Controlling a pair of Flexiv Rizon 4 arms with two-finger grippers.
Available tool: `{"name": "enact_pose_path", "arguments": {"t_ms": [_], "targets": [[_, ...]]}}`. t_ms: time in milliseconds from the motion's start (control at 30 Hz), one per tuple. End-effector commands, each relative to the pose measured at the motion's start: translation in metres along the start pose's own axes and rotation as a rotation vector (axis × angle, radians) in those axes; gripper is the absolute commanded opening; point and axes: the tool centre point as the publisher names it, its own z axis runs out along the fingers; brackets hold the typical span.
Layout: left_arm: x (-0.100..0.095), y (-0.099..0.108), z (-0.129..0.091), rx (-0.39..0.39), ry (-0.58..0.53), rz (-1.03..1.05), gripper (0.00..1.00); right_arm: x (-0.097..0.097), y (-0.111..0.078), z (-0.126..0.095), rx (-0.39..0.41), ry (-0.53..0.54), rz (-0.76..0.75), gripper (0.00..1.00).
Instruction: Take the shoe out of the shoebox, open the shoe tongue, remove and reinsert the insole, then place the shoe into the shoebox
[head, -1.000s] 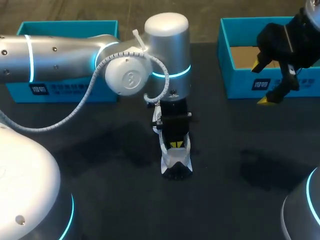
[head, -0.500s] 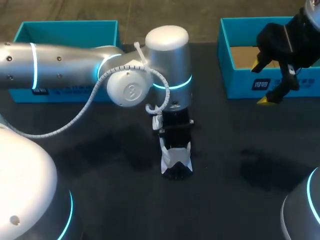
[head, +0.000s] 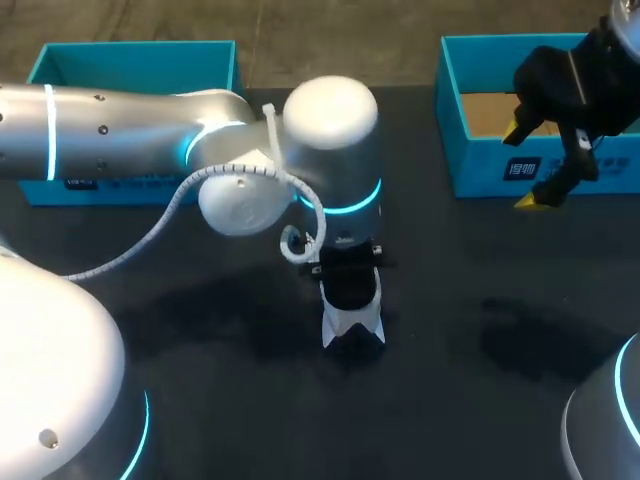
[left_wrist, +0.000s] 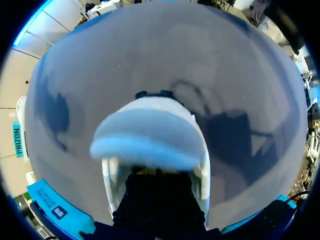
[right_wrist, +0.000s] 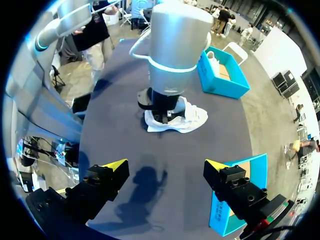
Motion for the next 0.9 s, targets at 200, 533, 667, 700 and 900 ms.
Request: {"name": "enact_pose_path", "arguments": {"t_ms": [200, 533, 667, 700, 900], "targets": [[-0.001, -0.001, -0.012, -0.088, 0.045, 0.005, 0.00, -0.003, 0.002, 0.001, 0.004, 0.006, 0.001, 1.00], [-0.001, 0.017, -0.050, -0.207, 0.064, -0.003, 0.00, -0.003, 0.002, 0.001, 0.004, 0.006, 0.001, 1.00], [0.002, 0.028, -0.054, -0.230, 0.069, -0.033, 0.00, -0.003, 0.002, 0.001, 0.004, 0.006, 0.001, 1.00], [0.001, 0.031, -0.055, -0.243, 0.075, -0.045, 0.00, -0.003, 0.002, 0.001, 0.004, 0.006, 0.001, 1.00], [0.004, 0.038, -0.052, -0.248, 0.103, -0.081, 0.76, -0.003, 0.002, 0.001, 0.004, 0.006, 0.001, 1.00]]}}
